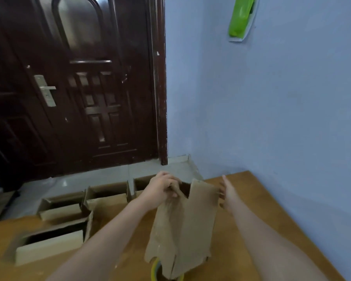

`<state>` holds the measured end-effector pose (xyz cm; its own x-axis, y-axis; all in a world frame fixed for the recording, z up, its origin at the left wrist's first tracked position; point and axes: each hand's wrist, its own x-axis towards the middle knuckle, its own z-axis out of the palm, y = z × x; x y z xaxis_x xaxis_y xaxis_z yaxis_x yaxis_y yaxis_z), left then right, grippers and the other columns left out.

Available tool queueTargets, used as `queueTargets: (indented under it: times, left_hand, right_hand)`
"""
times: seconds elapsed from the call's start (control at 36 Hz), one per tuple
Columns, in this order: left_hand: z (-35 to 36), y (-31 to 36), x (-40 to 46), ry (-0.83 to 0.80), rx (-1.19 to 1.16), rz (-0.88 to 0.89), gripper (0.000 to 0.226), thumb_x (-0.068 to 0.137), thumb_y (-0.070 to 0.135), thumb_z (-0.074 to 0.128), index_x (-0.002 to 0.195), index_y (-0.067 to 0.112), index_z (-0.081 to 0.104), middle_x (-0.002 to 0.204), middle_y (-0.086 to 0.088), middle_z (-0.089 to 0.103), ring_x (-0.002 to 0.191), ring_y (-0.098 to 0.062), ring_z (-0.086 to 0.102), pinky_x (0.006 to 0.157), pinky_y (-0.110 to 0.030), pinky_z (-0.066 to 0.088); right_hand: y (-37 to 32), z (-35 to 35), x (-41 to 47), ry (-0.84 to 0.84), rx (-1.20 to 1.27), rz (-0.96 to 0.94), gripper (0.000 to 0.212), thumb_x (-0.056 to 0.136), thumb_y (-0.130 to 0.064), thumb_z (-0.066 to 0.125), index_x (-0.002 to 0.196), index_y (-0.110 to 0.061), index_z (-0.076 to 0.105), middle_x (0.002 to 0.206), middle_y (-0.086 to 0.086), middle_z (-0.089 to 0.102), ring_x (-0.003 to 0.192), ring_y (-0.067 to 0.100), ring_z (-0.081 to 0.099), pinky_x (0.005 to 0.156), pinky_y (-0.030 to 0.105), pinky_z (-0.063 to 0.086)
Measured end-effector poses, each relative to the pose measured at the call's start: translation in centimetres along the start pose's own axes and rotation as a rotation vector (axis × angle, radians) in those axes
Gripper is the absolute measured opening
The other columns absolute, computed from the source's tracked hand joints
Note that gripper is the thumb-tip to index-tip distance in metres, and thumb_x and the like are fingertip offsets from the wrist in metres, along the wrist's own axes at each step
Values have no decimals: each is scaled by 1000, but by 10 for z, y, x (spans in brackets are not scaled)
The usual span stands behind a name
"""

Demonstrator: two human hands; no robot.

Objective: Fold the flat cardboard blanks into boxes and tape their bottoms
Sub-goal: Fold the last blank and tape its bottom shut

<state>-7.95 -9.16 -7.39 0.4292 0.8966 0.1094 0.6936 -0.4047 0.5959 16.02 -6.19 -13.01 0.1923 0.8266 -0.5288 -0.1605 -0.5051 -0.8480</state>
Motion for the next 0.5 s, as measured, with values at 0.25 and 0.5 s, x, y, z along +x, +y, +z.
queueTargets:
  times: [0.25, 0.5]
  left_hand:
    - [-34, -42, -29, 101, 145, -20, 19, 87, 14, 62, 87, 31, 72, 123, 18, 55, 123, -10, 35, 107, -41, 29]
    - [-41, -78, -72, 174, 230, -137, 25, 87, 6, 59, 90, 26, 74, 129, 10, 55, 128, -12, 34, 109, -35, 29]
  right_hand:
    - [1, 42, -5, -56, 24, -62, 24, 94, -38, 50, 97, -19, 65, 111, 5, 55, 92, 18, 51, 74, 31, 39]
    - [14, 83, -11, -60, 53, -134, 26, 94, -30, 51, 84, -15, 71, 114, 7, 59, 109, 25, 50, 101, 44, 38]
